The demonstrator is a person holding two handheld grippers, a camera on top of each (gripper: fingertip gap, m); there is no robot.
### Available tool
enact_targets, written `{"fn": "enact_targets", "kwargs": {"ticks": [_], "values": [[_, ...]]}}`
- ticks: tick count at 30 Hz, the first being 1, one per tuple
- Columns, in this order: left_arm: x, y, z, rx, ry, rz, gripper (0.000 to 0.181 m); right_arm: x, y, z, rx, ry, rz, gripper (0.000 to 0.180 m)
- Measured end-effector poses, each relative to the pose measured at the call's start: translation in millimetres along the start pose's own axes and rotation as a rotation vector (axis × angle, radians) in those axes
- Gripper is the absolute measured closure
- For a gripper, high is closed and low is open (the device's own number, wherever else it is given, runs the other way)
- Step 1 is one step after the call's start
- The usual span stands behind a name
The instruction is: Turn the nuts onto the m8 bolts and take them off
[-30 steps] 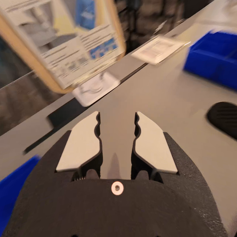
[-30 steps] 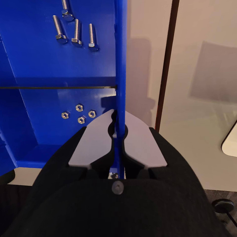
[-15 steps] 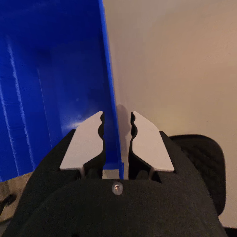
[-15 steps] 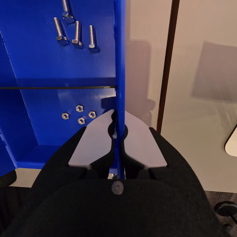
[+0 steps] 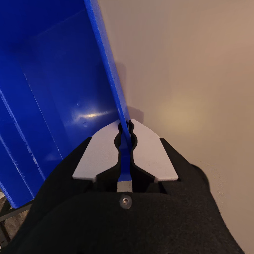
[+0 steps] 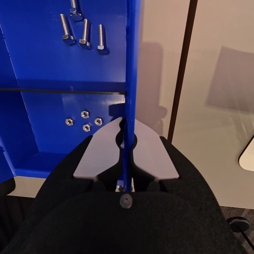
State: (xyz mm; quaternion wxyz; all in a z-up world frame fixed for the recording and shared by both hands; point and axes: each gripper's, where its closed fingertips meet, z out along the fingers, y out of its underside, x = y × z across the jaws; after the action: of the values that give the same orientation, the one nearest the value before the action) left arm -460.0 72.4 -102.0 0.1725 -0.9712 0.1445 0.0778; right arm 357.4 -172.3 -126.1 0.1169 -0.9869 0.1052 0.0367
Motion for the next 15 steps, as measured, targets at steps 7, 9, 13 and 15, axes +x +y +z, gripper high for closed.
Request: {"fn": "enact_targets", "kwargs": {"ticks": [7,9,13,15], "values": [[82,-18,-10,0.028,0.066,0.026,0.171,0,1,0,-0.081,0.010,-0.016,0.174],[106,-23,-13,0.047,0.070,0.036,0.171,0,0,0,-0.084,0.006,-0.007,0.174],[157,-28,-22,0.082,0.144,0.041,0.169,0,0,1,-0.080,0.008,0.003,0.174],[181,-30,-27,0.092,0.181,0.045,0.168,-1,1,1,-0.078,0.011,0.008,0.174]]}}
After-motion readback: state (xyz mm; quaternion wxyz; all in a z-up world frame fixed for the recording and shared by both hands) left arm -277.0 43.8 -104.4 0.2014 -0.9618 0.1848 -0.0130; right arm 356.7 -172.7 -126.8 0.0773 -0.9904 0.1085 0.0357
